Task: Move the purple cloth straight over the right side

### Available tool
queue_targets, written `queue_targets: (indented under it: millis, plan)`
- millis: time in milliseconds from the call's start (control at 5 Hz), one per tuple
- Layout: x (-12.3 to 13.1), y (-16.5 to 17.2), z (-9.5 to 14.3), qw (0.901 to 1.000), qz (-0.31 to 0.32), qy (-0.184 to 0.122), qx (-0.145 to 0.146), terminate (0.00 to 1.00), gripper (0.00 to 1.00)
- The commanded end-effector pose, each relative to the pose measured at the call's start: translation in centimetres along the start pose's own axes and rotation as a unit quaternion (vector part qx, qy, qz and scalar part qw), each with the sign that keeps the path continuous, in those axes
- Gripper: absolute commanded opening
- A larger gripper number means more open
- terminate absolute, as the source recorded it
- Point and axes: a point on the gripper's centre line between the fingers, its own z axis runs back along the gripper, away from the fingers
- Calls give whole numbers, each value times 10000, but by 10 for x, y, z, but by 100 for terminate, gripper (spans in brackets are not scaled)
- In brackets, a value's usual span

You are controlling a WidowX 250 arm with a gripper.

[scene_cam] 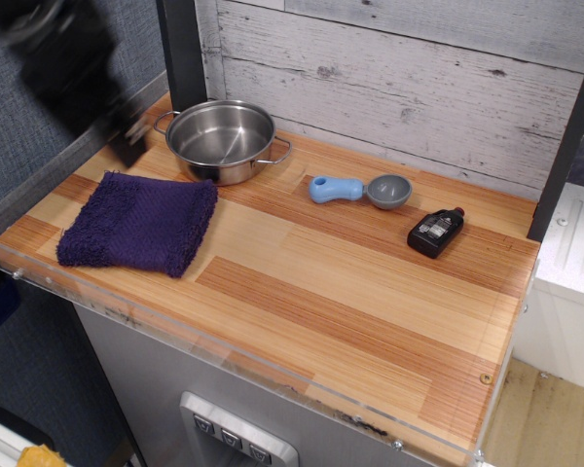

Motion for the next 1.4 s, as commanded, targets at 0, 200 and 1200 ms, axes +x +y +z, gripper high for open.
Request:
queue_targets:
  millis: [0, 200, 1200]
  plan:
    - [-16, 19, -28, 9997, 192, 54, 165, 0, 100]
    - [-14, 15, -43, 9997, 106, 94, 185, 0, 100]
    - [-8, 2, -93, 9971, 409, 618, -174, 0, 100]
